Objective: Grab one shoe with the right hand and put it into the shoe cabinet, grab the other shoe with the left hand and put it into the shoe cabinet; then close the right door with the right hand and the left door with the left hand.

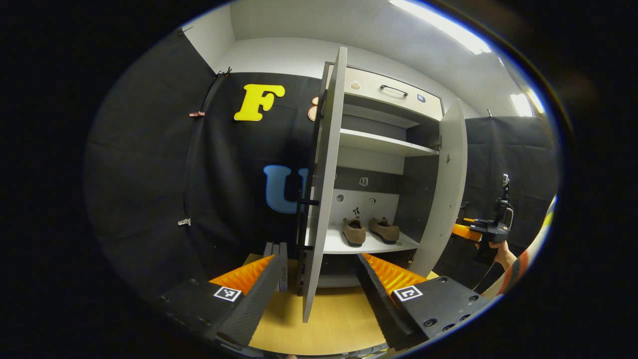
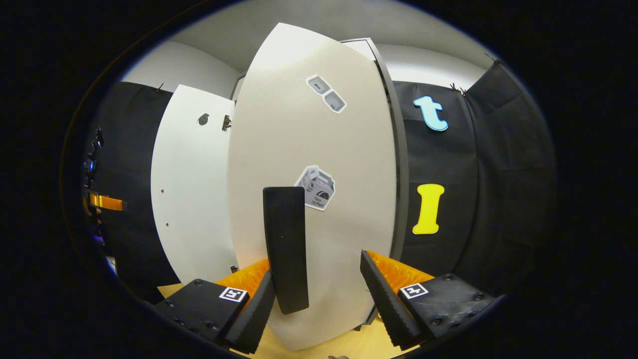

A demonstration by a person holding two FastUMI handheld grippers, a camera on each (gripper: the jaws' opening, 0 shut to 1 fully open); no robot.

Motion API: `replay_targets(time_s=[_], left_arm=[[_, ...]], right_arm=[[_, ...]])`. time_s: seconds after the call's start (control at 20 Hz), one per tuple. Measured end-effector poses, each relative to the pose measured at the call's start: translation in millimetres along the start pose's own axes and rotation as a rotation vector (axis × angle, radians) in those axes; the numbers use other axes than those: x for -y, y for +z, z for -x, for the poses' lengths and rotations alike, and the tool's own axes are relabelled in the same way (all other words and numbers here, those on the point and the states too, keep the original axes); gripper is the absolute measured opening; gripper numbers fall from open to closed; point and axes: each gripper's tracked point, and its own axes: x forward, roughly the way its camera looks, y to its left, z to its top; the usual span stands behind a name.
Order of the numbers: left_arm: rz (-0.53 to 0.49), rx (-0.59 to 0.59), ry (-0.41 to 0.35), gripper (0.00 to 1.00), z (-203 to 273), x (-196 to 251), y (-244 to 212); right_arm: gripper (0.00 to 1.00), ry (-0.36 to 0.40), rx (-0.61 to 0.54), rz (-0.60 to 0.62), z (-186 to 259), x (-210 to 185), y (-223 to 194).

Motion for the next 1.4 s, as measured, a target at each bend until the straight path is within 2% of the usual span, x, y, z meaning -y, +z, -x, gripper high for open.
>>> replay_targets(time_s=[0.15, 0.35, 0.5, 0.6, 0.7, 0.8, 0.95, 1.05, 1.1, 1.2, 1.4], left_arm=[[0.003, 0.010, 0.012, 0.95, -7, -12, 0], [-0.003, 0.012, 0.025, 0.95, -26, -32, -2], [-0.003, 0.024, 0.030, 0.95, -45, -46, 1], [-0.011, 0.043, 0.027, 0.95, -59, -55, 5], [-0.008, 0.064, -0.008, 0.95, -75, -55, 11], [-0.007, 0.079, -0.043, 0.97, -86, -53, 16], [-0.031, 0.086, -0.039, 0.95, -94, -60, 20], [-0.042, 0.087, -0.076, 0.95, -101, -52, 20], [-0.047, 0.092, -0.080, 0.97, -102, -50, 21], [-0.068, 0.103, -0.065, 0.94, -106, -54, 24], [-0.096, 0.108, -0.084, 0.95, -107, -45, 26]], right_arm=[[0.95, -0.021, 0.005, -0.029, -22, -17, -4], [0.95, -0.074, 0.035, 0.071, -44, -33, -1], [0.95, -0.088, 0.032, 0.084, -48, -41, -2], [0.95, -0.073, 0.024, 0.051, -43, -45, -1], [0.95, -0.073, 0.033, 0.026, -34, -48, 4], [0.95, -0.088, 0.044, 0.034, -20, -47, 8], [0.95, -0.095, 0.043, 0.041, 1, -50, 10], [0.95, -0.110, 0.042, 0.057, 12, -49, 10], [0.95, -0.113, 0.037, 0.059, 16, -48, 8], [0.95, -0.114, 0.020, 0.051, 22, -50, 4], [0.95, -0.118, 0.006, 0.047, 27, -47, -2]])
